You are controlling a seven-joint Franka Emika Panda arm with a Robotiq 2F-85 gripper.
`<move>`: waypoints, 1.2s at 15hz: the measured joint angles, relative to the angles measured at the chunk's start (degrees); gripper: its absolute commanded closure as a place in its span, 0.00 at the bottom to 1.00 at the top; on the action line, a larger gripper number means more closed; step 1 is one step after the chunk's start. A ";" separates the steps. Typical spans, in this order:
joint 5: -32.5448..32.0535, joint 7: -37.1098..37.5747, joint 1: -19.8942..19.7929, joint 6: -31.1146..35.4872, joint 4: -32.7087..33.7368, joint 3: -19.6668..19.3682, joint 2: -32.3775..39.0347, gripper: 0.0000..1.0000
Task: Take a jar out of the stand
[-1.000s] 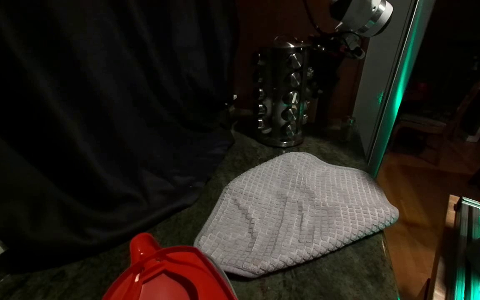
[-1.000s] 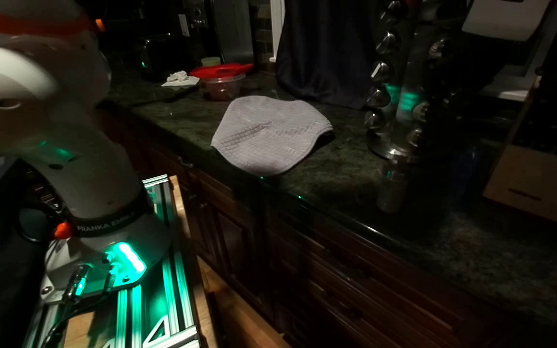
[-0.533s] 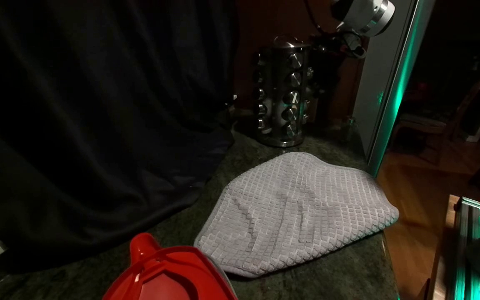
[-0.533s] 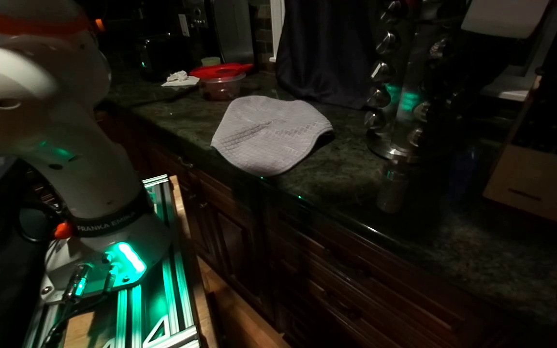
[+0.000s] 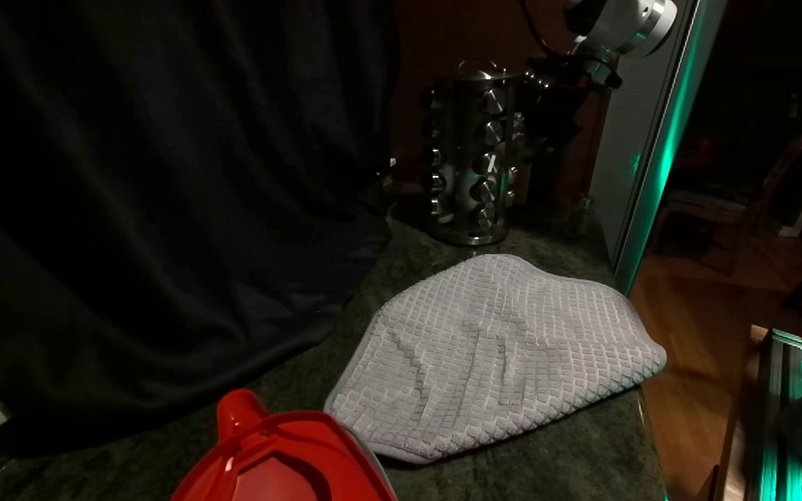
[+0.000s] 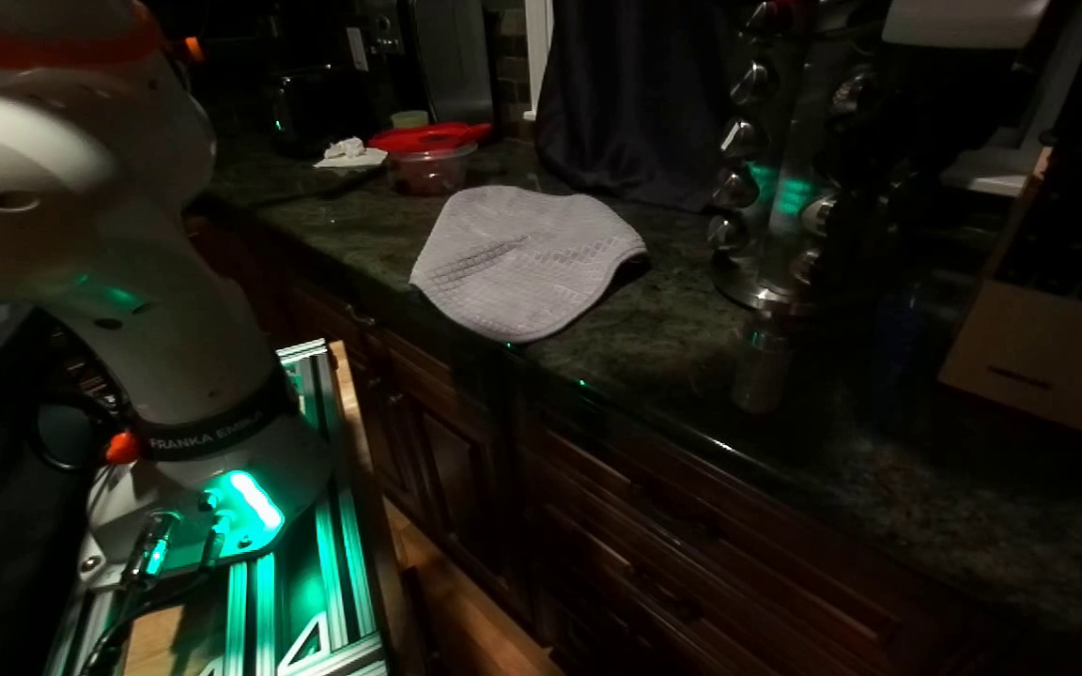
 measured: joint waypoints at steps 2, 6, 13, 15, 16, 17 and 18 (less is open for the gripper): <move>-1.79 0.63 -0.04 0.20 -1.41 -0.01 -1.25 0.77; -7.42 2.18 -0.05 0.69 -5.03 0.05 -4.49 0.77; -15.70 2.46 -0.09 1.13 -13.68 1.95 -11.90 0.77; -16.62 2.43 -0.08 2.58 -16.45 3.25 -13.70 0.77; -16.79 2.36 -0.05 3.95 -18.01 4.04 -14.57 0.77; -16.91 2.29 -0.01 5.52 -19.60 4.85 -15.37 0.77; -16.99 2.22 0.07 7.27 -21.17 5.65 -16.13 0.77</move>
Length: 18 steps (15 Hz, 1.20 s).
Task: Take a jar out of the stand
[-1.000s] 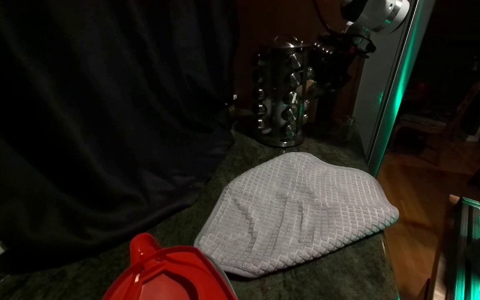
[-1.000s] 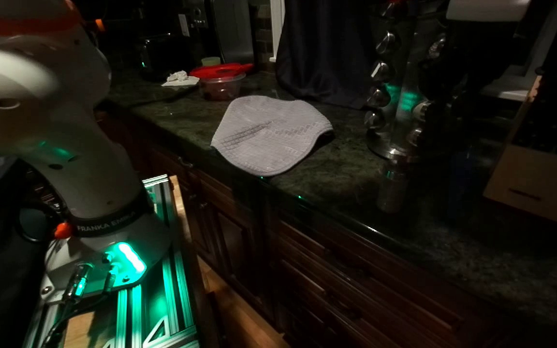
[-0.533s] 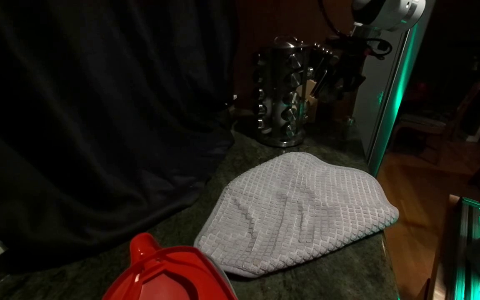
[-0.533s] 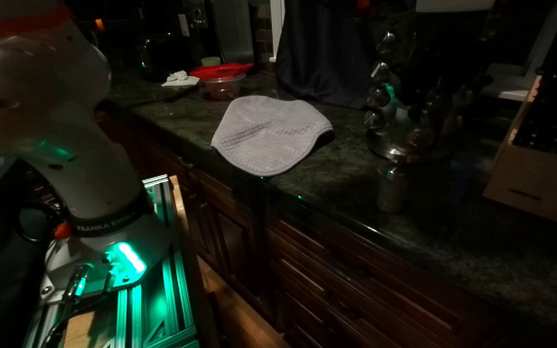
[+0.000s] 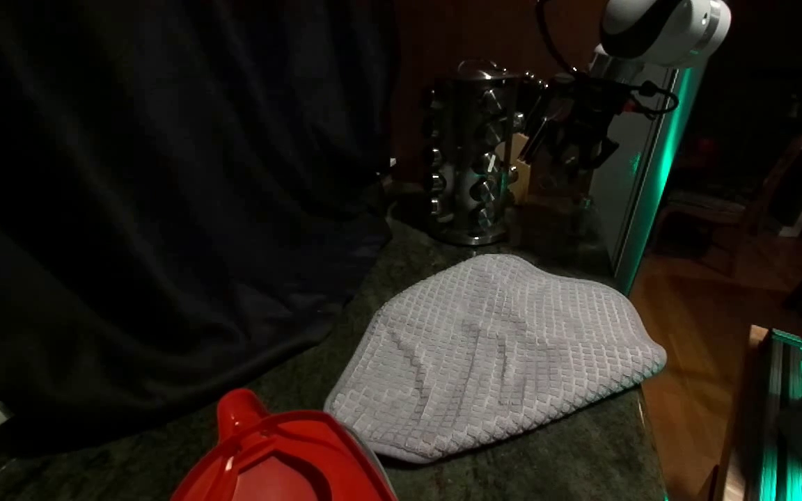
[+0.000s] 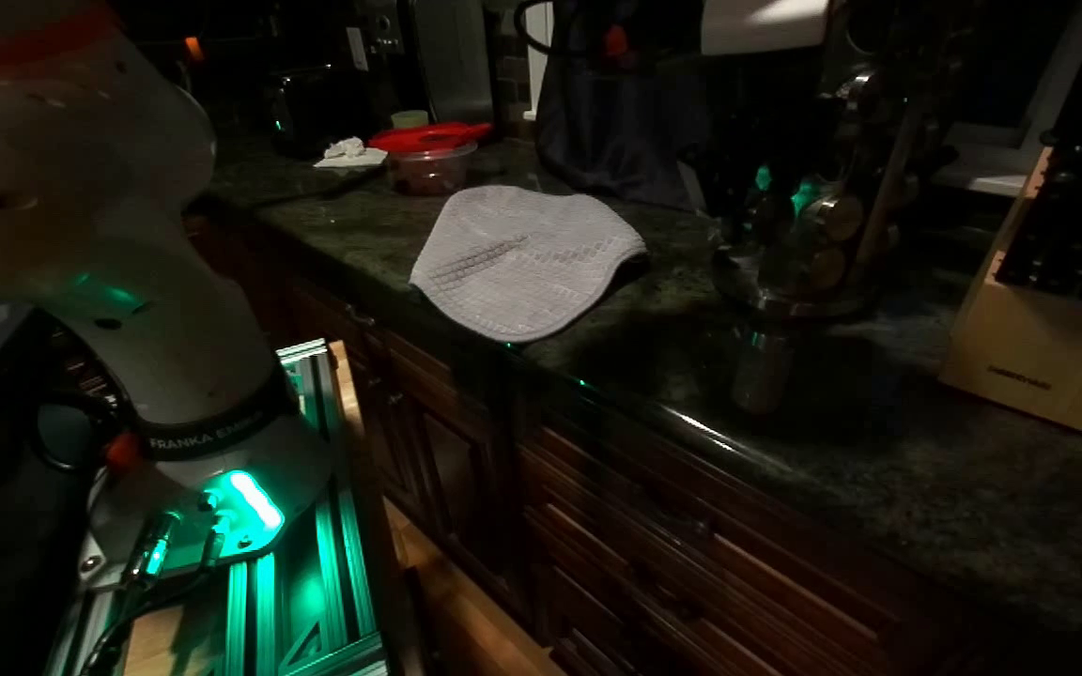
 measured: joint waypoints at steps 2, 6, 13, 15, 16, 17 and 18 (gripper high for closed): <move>-0.15 -0.06 0.06 3.97 -3.12 1.67 -1.37 0.77; -0.52 -0.02 0.10 11.85 -8.74 4.88 -3.31 0.77; -8.54 5.78 -2.41 22.61 -14.80 12.75 -3.85 0.77; -14.28 10.29 -5.45 24.77 -15.64 16.40 -3.87 0.77; -17.46 12.85 -7.36 25.29 -15.80 18.36 -3.92 0.77; -20.86 15.64 -9.55 25.54 -15.89 20.40 -4.05 0.77; -24.13 18.55 -11.96 25.55 -15.94 22.65 -4.27 0.77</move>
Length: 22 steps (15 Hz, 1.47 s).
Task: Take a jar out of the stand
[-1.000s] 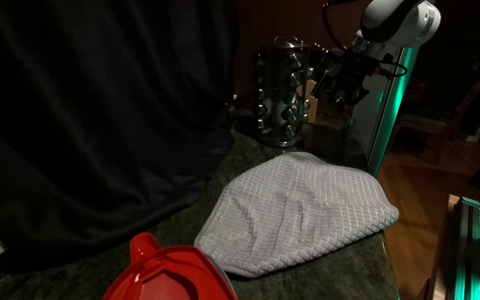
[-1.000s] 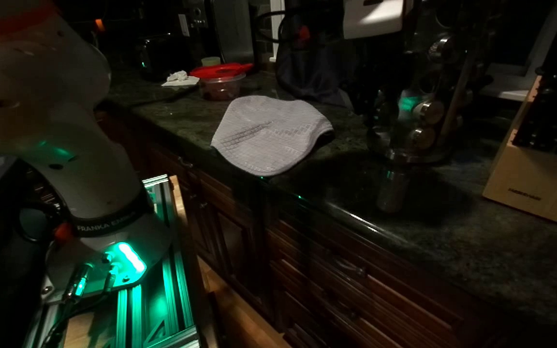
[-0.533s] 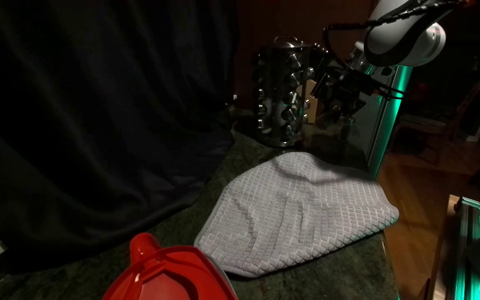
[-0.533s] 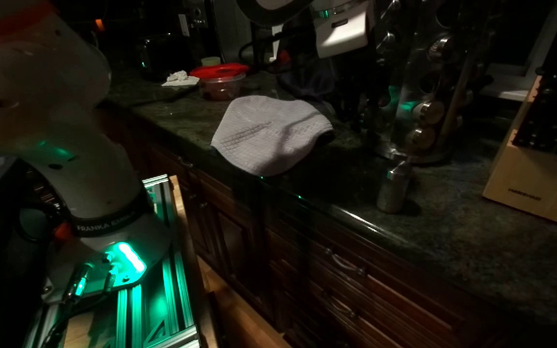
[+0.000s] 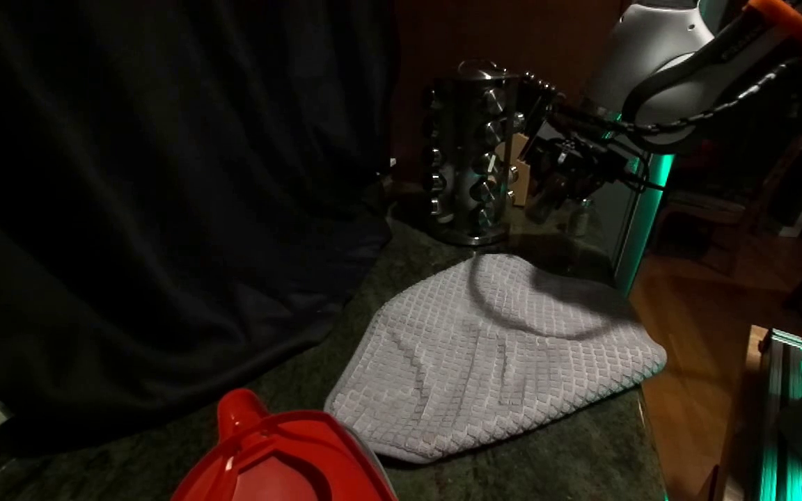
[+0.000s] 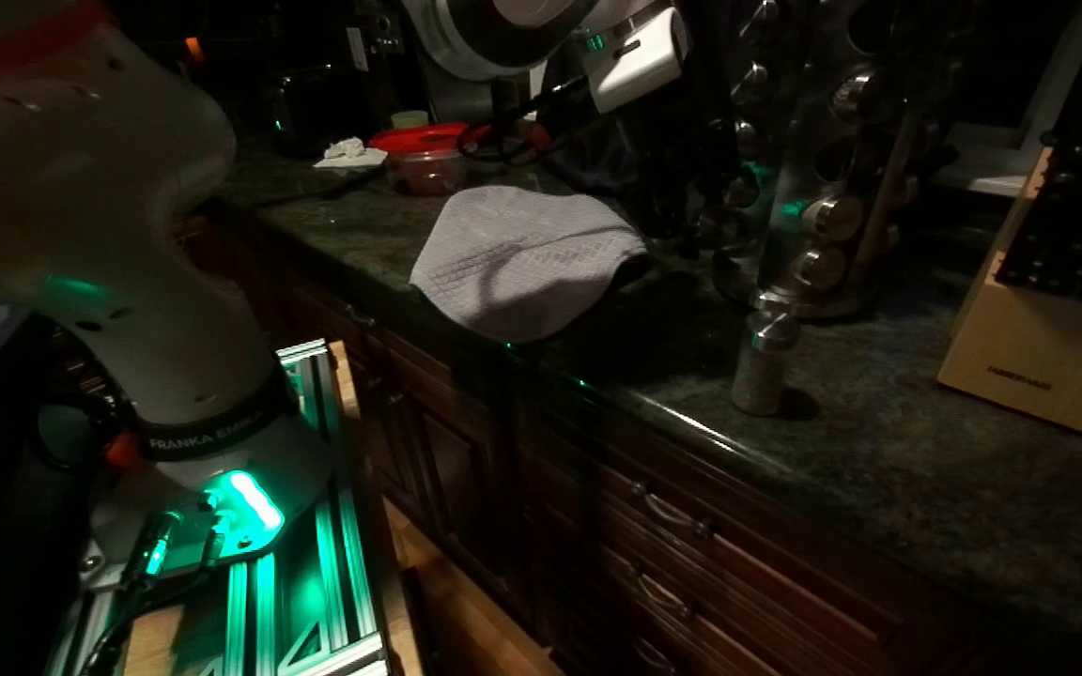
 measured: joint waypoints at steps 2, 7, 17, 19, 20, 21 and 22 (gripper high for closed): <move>-5.66 5.51 -4.74 0.00 -0.04 4.41 -0.68 0.77; -15.86 17.35 -14.24 0.00 -0.02 14.85 -2.78 0.77; -25.60 31.21 -28.72 -0.72 0.39 32.41 -5.48 0.77; -26.65 33.14 -31.66 -1.61 0.71 35.99 -5.87 0.77; -27.08 34.20 -33.10 -2.36 0.97 37.90 -6.05 0.77; -27.44 35.30 -34.54 -3.22 1.26 39.92 -6.24 0.77; -27.81 36.35 -35.93 -4.05 1.57 41.93 -6.44 0.77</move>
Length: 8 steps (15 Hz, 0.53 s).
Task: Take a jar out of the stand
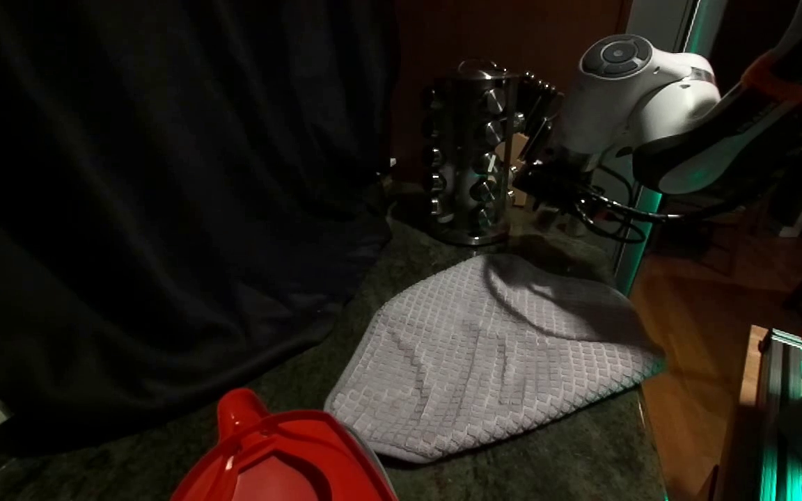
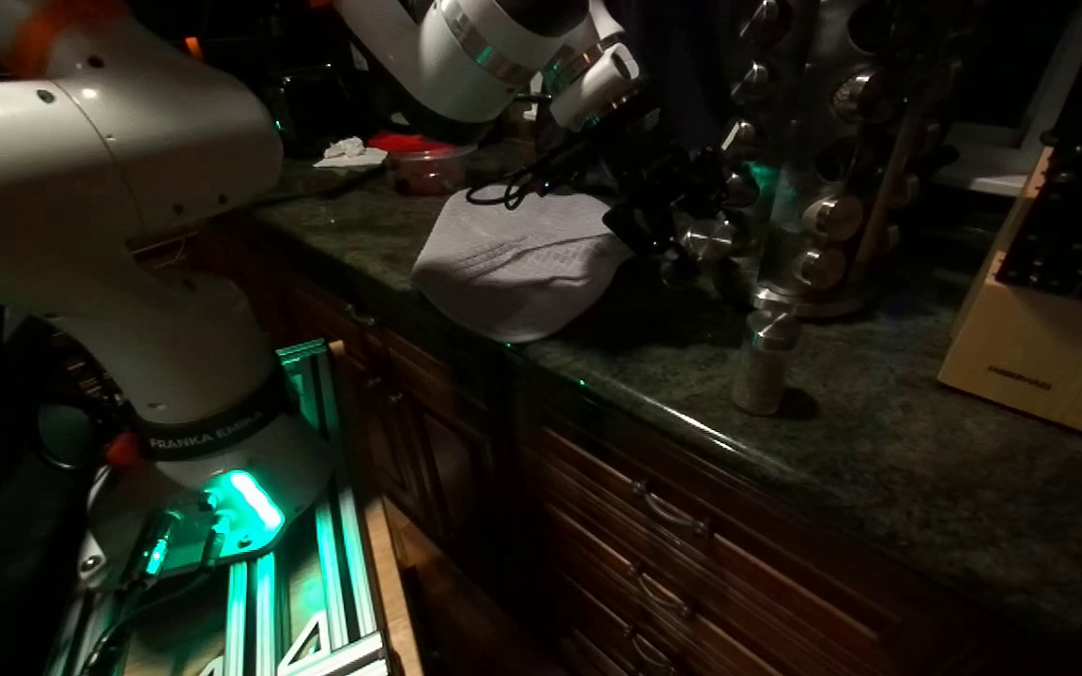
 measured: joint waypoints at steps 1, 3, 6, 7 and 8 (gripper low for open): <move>-0.38 1.09 -1.44 -1.00 0.40 2.13 -0.19 0.77; -0.87 2.91 -4.20 -2.78 1.15 6.27 -0.54 0.77; -1.46 4.98 -8.47 -4.83 2.32 12.26 -1.32 0.77; -1.59 5.44 -9.98 -5.37 2.72 14.17 -1.68 0.77; -1.68 5.89 -11.54 -5.77 3.14 16.10 -2.10 0.77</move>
